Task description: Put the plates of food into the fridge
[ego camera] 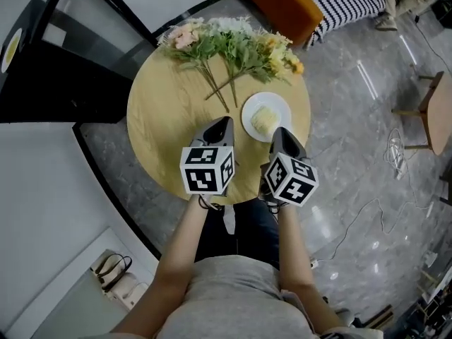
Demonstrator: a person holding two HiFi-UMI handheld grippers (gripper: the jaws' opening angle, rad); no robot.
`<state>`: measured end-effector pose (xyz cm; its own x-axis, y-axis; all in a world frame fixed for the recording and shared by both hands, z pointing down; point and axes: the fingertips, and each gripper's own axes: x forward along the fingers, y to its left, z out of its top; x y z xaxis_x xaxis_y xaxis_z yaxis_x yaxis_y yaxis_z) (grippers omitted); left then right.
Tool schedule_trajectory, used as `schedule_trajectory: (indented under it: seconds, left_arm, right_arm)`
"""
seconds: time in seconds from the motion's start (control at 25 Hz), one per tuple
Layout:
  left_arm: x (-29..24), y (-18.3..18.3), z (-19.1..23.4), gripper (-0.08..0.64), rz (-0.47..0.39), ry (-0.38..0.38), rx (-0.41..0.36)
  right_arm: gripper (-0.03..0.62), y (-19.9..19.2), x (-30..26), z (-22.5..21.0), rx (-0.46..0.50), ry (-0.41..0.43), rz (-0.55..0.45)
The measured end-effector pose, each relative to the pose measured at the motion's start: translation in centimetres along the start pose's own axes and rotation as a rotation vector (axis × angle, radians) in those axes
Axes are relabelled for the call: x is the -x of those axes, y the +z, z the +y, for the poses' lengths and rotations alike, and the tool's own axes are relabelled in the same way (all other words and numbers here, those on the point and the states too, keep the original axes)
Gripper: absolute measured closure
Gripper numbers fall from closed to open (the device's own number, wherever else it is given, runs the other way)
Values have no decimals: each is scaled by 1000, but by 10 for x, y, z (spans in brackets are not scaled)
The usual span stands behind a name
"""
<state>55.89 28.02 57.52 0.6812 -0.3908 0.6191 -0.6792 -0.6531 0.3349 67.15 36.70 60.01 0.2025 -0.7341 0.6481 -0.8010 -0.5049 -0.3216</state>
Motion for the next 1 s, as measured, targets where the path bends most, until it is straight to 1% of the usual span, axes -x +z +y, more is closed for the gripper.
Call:
schedule_trajectory:
  seconds: [0.08, 0.2, 0.28, 0.36, 0.52, 0.6, 0.76, 0.84, 1.0]
  left_arm:
    - [-12, -13, 0, 551, 64, 0, 24]
    - [-28, -30, 3, 551, 140, 2, 100]
    - [-38, -39, 4, 551, 177, 3, 158]
    - [-45, -48, 6, 551, 213, 11, 190]
    - [-55, -57, 9, 551, 261, 38, 218]
    - [-59, -61, 7, 549, 286, 27, 232]
    - [-66, -68, 3, 548, 311, 2, 286]
    - [-68, -71, 0, 539, 322, -14, 306]
    - [-73, -75, -4, 494, 346, -51, 348]
  right_arm:
    - [577, -8, -8, -16, -47, -3, 50]
    - [576, -15, -20, -36, -107, -2, 110]
    - [575, -16, -28, -47, -112, 4, 137]
    - [575, -17, -34, -54, -105, 16, 168]
    - [575, -23, -43, -64, -131, 52, 236]
    - [574, -27, -46, -70, -152, 63, 271]
    - [571, -32, -50, -76, -166, 85, 330]
    - [516, -36, -51, -76, -176, 106, 353]
    - [503, -41, -54, -75, -228, 144, 388]
